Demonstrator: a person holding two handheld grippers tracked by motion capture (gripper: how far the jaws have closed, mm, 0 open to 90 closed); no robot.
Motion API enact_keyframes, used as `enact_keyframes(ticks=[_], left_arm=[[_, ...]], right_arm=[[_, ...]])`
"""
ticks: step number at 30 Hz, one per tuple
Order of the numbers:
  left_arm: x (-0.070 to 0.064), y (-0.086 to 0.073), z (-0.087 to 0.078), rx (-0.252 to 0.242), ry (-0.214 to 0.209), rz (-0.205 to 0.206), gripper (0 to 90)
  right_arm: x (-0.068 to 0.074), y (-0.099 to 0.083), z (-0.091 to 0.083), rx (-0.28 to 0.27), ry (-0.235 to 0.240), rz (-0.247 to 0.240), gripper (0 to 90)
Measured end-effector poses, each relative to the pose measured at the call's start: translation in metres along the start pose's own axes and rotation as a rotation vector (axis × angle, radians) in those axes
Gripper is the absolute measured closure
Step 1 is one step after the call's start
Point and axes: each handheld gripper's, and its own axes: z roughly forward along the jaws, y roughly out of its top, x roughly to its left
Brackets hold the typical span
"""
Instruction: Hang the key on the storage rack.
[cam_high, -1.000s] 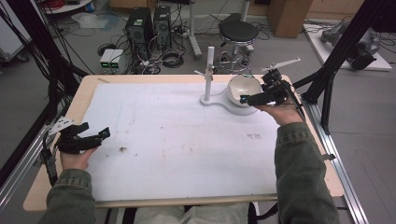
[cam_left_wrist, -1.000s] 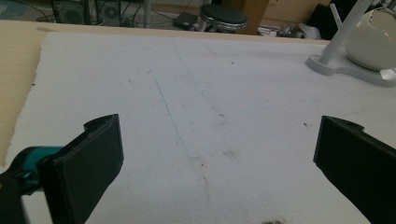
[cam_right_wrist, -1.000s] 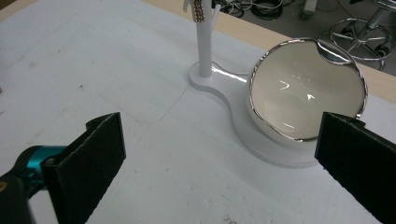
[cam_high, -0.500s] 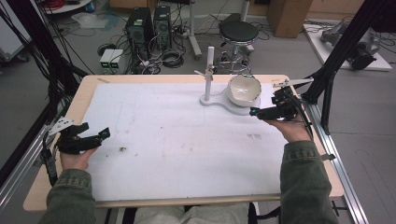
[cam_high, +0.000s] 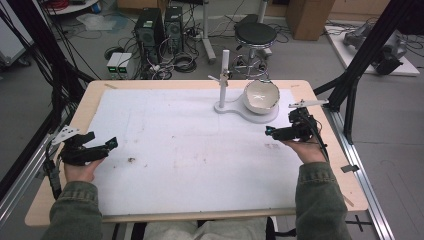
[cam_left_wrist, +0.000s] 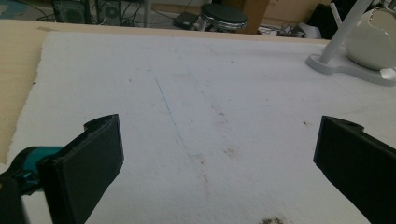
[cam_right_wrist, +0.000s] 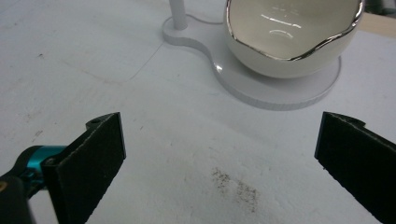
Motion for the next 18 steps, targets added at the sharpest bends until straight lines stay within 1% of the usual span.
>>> enact_keyframes(ticks=[3, 6, 8, 10, 12, 15, 17, 18], left_arm=[[0.001, 0.000, -0.001, 0.000, 0.001, 0.000, 2.0], [0.001, 0.000, -0.001, 0.003, 0.001, 0.000, 2.0], [0.000, 0.000, 0.000, 0.003, 0.001, 0.000, 2.0], [0.000, 0.000, 0.000, 0.007, 0.001, 0.004, 2.0], [0.000, -0.001, -0.001, 0.008, 0.000, 0.002, 2.0], [0.000, -0.001, -0.001, 0.010, 0.001, -0.002, 2.0], [0.000, -0.001, -0.002, 0.004, 0.003, -0.004, 2.0], [0.000, -0.001, -0.002, 0.002, 0.005, -0.008, 2.0]], right_arm=[[-0.001, -0.009, 0.006, -0.002, 0.003, 0.011, 0.8], [-0.003, -0.017, 0.010, -0.012, 0.002, 0.033, 0.8], [-0.004, -0.021, 0.011, -0.039, 0.007, 0.033, 0.8], [-0.004, -0.025, 0.010, -0.065, 0.017, 0.052, 0.8], [-0.003, -0.029, 0.011, -0.091, 0.001, 0.058, 0.8], [-0.003, -0.034, 0.011, -0.105, -0.009, 0.065, 0.8], [-0.005, -0.041, 0.012, -0.142, -0.007, 0.089, 0.8], [-0.006, -0.043, 0.013, -0.150, -0.003, 0.102, 0.8]])
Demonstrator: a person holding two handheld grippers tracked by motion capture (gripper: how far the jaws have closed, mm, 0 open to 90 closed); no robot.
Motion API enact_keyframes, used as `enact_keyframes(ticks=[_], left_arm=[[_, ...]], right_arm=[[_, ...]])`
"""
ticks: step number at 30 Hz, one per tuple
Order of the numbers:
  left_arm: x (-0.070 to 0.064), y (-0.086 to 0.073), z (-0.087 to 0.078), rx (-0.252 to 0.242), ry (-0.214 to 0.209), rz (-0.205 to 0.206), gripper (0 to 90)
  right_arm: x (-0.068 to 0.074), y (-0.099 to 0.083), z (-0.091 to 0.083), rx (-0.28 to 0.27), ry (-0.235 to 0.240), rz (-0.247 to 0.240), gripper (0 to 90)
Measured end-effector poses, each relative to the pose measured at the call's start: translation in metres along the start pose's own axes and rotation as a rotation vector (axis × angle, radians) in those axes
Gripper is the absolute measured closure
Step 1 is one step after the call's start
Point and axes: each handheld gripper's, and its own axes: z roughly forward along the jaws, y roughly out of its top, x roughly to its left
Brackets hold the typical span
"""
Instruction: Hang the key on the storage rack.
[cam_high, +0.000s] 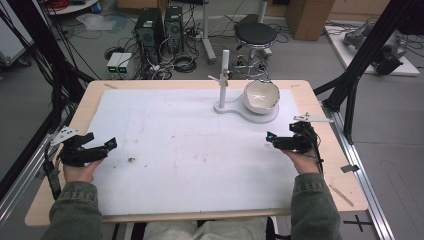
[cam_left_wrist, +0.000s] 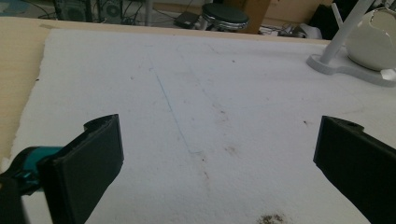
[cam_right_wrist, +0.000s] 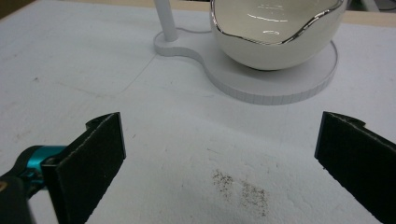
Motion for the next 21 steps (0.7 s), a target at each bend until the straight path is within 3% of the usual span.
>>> enact_keyframes(ticks=[7, 12, 17, 21], left_arm=[[0.000, -0.001, -0.003, -0.004, 0.013, 0.005, 2.0], [-0.001, -0.001, -0.004, -0.009, 0.007, 0.004, 2.0], [0.000, -0.001, -0.004, -0.010, 0.005, 0.005, 2.0], [0.002, -0.001, -0.002, -0.011, 0.009, 0.001, 2.0]], right_arm=[[-0.003, -0.010, 0.000, -0.042, -0.060, 0.030, 0.7], [-0.003, -0.021, -0.004, -0.148, -0.153, 0.040, 0.8], [-0.003, -0.024, -0.008, -0.189, -0.167, 0.043, 0.7], [-0.001, -0.025, -0.008, -0.189, -0.178, 0.025, 0.7]])
